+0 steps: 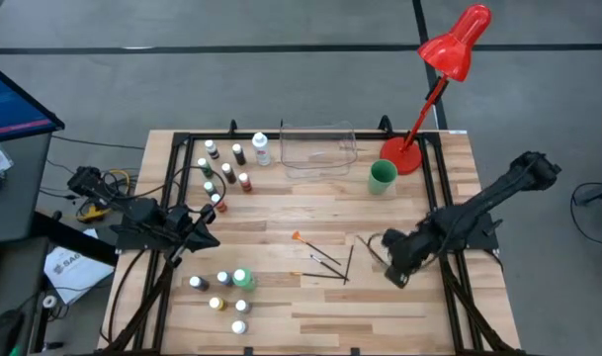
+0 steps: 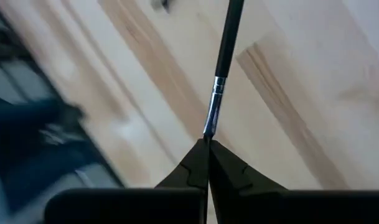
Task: Pick & Place Paint Supplies
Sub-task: Put the right silver paint brush into the green cup
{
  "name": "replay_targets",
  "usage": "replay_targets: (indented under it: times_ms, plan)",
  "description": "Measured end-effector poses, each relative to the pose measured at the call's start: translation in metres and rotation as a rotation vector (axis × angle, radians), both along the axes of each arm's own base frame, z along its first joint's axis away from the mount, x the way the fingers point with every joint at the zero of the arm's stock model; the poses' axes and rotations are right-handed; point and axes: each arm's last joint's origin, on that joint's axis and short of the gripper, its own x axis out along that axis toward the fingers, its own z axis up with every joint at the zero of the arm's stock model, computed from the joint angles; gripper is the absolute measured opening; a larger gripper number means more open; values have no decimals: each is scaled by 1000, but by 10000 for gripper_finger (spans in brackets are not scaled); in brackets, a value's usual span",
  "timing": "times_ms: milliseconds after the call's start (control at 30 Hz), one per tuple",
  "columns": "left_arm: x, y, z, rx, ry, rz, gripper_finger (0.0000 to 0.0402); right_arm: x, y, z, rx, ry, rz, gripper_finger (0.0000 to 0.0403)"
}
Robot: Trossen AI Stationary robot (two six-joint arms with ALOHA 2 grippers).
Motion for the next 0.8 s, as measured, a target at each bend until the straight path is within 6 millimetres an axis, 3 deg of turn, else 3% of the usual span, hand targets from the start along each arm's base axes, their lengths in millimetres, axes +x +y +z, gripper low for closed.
replay_targets:
  times_ms: [300,533,800]
  plan:
    - [0,0,0,-2,-4,0,2,-29,-45,54,225,-282,-297,0]
    - [0,0,0,-2,-5,1,2,-51,-80,84,387,-529,-593,0]
    - [0,0,1,-3,-6,0,2,-53,-103,115,449,-892,-745,0]
